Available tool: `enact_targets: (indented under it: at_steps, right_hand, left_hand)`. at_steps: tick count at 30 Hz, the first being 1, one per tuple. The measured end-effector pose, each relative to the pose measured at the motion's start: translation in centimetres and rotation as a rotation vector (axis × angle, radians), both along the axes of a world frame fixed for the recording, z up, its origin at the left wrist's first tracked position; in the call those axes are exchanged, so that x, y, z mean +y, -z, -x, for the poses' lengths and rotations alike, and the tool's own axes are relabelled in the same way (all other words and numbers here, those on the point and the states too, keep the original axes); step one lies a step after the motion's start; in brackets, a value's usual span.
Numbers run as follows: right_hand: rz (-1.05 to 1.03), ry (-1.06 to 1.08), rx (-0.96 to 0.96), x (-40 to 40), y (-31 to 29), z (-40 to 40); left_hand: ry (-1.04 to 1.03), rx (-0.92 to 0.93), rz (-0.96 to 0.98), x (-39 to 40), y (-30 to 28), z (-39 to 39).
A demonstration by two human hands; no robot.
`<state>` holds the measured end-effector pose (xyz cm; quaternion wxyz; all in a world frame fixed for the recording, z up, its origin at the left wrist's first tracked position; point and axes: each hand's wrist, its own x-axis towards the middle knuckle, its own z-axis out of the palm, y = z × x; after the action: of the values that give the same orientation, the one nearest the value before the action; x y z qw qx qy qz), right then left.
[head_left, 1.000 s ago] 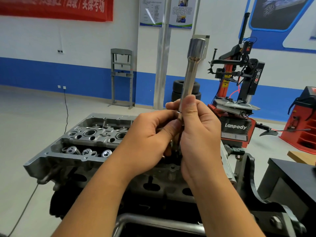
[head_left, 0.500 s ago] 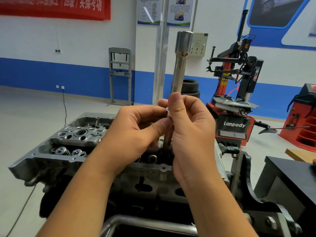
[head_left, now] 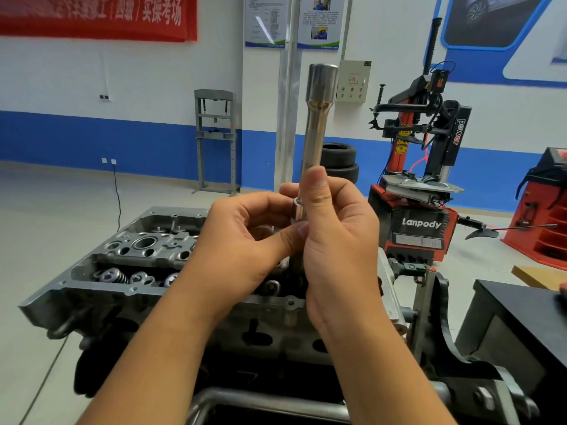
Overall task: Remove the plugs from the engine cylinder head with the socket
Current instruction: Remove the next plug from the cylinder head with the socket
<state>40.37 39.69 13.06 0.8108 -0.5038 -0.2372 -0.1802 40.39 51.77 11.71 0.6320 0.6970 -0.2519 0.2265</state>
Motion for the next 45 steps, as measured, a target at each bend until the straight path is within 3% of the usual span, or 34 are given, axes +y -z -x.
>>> enact_targets:
  at_steps: [4, 8, 13, 19, 38, 45]
  right_hand:
    - [0.046, -0.02, 0.042, -0.08, -0.14, 0.18]
    - [0.036, -0.035, 0.07, -0.13, -0.19, -0.23]
    - [0.008, -0.034, 0.014, 0.02, -0.07, 0.02]
    - [0.001, -0.05, 0.003, -0.15, -0.03, 0.36]
    - [0.02, 0.046, -0.047, -0.03, 0.22, -0.14]
    - [0.049, -0.036, -0.031, -0.22, 0.24, 0.23]
  left_hand:
    - [0.118, -0.007, -0.004, 0.12, 0.11, -0.05]
    - [0.058, -0.02, 0.075, -0.12, 0.15, -0.01]
    - [-0.096, -0.057, -0.01, -0.23, 0.4, 0.03]
    - [0.064, -0.011, -0.06, -0.19, 0.15, 0.37]
    - [-0.108, -0.093, -0.009, -0.5, 0.45, 0.35]
    - [0.01, -0.047, -0.059, -0.16, 0.24, 0.69]
